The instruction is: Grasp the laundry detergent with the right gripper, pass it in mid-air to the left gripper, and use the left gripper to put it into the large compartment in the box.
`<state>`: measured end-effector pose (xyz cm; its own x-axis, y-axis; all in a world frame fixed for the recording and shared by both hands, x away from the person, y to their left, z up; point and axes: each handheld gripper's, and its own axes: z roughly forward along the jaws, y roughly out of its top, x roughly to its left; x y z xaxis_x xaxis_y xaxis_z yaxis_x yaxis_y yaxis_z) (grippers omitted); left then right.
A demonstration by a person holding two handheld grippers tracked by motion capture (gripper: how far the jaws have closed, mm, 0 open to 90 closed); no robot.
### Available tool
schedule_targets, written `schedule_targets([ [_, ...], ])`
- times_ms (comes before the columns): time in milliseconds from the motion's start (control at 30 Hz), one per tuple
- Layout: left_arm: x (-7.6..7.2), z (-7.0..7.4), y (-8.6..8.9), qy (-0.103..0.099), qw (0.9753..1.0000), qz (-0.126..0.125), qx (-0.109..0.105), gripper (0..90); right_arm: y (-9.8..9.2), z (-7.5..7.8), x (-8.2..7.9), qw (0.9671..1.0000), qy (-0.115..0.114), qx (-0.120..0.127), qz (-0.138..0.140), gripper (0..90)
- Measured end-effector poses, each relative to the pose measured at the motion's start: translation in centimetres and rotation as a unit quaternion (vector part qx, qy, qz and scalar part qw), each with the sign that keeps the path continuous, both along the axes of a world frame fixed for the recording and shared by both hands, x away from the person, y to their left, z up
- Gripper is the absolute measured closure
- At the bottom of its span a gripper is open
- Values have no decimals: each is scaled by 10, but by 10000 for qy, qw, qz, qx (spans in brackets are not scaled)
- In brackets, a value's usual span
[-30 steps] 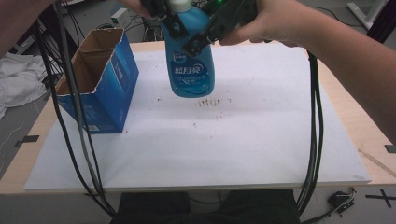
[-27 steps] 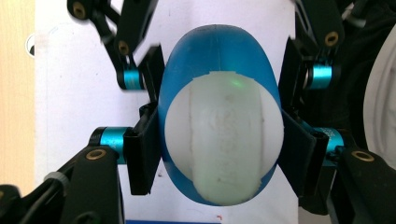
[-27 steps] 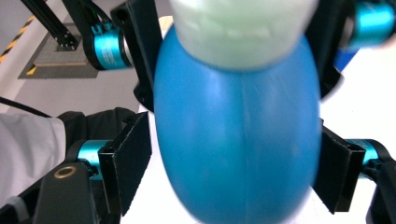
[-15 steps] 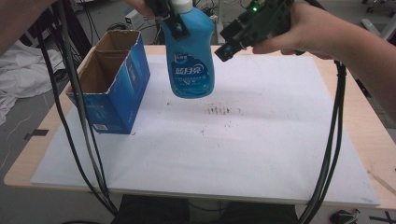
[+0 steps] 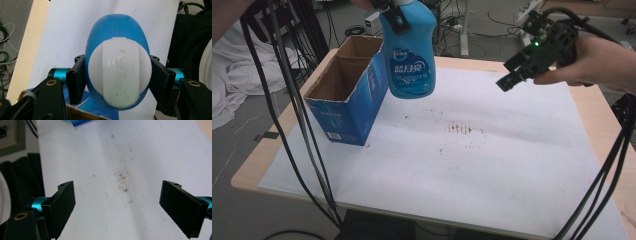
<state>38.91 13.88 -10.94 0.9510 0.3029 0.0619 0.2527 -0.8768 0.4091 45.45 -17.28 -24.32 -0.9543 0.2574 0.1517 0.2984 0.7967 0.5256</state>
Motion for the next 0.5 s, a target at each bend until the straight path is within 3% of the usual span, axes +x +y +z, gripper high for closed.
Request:
schedule_targets([
  [267,-1,10,29,-109,9987,489,-27,384,-29,-15,8,9983,207,-452,-320,127],
  [500,-1,15,57,-224,9949,988,16,384,-53,-25,13,9956,365,-631,-598,127],
])
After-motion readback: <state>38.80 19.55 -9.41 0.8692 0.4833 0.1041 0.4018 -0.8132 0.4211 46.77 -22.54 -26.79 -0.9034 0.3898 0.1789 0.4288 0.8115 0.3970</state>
